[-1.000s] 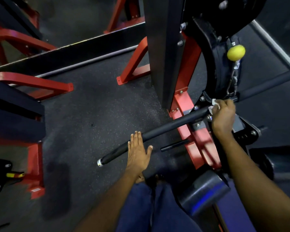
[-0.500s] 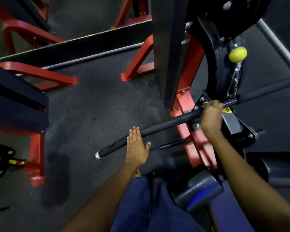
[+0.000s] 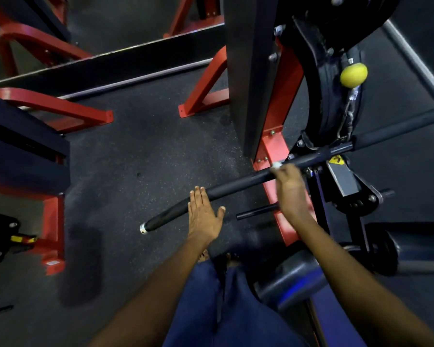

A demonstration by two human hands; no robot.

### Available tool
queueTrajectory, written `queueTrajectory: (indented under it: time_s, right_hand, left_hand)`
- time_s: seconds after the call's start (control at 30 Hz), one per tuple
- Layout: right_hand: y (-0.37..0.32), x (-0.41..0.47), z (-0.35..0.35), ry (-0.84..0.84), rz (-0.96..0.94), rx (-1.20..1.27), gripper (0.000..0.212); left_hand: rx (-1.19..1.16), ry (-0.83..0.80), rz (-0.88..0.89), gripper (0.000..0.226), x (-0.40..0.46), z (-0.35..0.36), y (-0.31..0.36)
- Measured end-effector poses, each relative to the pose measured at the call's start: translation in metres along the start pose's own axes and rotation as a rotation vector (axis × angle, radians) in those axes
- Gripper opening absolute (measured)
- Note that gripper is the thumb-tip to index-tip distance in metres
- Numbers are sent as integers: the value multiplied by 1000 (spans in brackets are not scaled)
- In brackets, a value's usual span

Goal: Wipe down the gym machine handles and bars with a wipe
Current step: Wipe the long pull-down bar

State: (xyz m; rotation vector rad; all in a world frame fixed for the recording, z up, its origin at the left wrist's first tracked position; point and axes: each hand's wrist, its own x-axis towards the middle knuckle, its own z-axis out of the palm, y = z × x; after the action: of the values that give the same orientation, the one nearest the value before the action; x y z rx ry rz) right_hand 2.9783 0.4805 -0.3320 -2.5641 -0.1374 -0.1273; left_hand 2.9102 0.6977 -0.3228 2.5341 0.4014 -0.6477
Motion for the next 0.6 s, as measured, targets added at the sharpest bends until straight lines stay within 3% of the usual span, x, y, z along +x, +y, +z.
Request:
queueTrajectory:
  time_s: [0.07,0.1,0.17,0.27,0.3,0.5,0.6]
  right_hand:
    - [2,-3,-5,-71,-186,-49,19]
    - [7,0,-15,-21,-231,-87,14]
    - [31,12,-32,148,-50,-108,13]
    - [61,24,-45,486,643,164,22]
    - [60,24,-42,529,683,187,28]
    - [18,-8,-7,231,160,228,30]
    - [37,10,-27,328,314,197,29]
  left_hand:
    - [21,-11,10,77,1,-2,-3]
    - [30,-15,17,77,2,-3,-4]
    - [19,-19,21,78,2,-3,-5]
    - [-13,-10,8,80,1,0,-2]
    - [-20,-6,1,80,1,1,-1]
    - [-22,18,3,81,1,1,1]
    - [-27,23,3,81,0,1,2]
